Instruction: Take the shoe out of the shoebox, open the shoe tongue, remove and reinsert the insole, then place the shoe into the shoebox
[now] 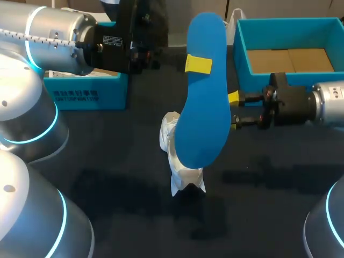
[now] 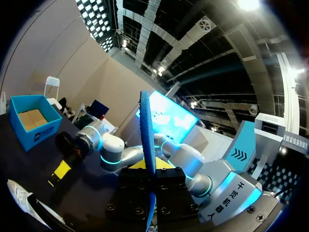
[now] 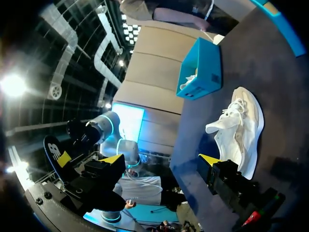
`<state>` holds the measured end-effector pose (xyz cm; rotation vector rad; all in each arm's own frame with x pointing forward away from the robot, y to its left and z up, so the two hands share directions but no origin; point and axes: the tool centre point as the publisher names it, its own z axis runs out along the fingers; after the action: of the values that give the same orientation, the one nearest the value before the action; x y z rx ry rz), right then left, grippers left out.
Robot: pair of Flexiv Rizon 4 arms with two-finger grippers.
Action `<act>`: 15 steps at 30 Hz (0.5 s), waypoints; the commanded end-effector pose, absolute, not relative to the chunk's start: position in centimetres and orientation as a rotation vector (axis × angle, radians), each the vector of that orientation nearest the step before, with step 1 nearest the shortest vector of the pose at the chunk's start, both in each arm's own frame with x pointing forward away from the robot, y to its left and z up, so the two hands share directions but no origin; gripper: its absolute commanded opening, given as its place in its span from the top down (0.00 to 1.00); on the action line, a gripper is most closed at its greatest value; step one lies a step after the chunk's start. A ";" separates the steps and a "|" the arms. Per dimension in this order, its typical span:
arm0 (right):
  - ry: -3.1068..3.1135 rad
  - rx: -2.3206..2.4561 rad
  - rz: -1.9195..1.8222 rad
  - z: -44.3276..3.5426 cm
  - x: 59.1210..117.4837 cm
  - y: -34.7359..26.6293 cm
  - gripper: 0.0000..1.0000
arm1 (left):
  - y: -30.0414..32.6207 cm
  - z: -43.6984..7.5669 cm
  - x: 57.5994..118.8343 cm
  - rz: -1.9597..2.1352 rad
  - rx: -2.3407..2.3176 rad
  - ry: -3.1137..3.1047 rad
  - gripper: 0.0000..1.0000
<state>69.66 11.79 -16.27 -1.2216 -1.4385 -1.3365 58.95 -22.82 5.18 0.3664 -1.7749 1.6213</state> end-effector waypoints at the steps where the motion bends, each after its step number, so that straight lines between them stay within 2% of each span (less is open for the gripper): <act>1: -1.440 -1.221 -1.334 -16.4 69.8 11.9 0.00 | -22.8 5.1 58.9 1.621 0.367 -1.777 1.00; 15: -1.440 -1.221 -1.334 -16.4 69.8 11.9 0.00 | -20.1 3.2 58.9 1.733 0.056 -1.976 1.00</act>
<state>69.74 11.77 -16.29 -1.2203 -1.4383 -1.3340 58.79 -21.58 3.17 0.0980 -1.9473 1.6988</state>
